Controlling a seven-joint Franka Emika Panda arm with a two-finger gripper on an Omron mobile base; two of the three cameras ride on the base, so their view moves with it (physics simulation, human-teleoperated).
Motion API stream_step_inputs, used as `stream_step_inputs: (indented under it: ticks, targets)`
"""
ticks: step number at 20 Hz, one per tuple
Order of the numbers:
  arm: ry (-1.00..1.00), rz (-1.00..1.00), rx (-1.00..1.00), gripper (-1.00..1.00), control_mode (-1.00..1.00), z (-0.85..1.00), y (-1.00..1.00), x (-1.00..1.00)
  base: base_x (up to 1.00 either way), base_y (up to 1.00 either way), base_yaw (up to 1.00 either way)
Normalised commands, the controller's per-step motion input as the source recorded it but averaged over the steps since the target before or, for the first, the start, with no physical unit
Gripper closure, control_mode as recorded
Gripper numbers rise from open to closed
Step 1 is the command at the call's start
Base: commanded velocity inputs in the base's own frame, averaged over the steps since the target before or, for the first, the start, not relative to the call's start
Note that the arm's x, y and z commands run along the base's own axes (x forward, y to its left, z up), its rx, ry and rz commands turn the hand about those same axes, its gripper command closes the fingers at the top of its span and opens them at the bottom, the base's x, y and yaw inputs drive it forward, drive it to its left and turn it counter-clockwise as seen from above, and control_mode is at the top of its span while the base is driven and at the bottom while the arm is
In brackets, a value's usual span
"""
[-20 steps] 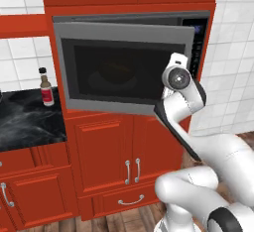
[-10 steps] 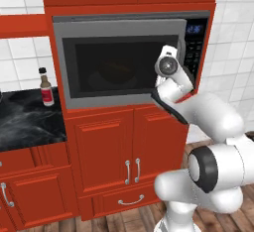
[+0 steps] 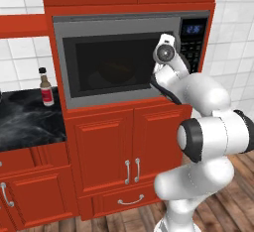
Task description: Pick the carrot from the sink and place it in the bowl. Then pick the bowl and place it in the microwave. Then close the microwave door and press the start button.
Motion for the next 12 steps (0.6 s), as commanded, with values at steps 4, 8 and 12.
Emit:
stream_step_inputs:
  ticks: [4,8,12]
  targets:
    - [0.06,0.00,0.00,-1.00,-1.00,0.00,0.00,0.41,0.00,0.00,0.00]
    - [0.01,0.00,-0.03,-1.00,-1.00,0.00,0.00,-0.22,0.00,0.00,0.00]
    - [0.01,0.06,0.00,-1.00,-1.00,0.13,-0.05,-0.91,0.00,0.00,0.00]
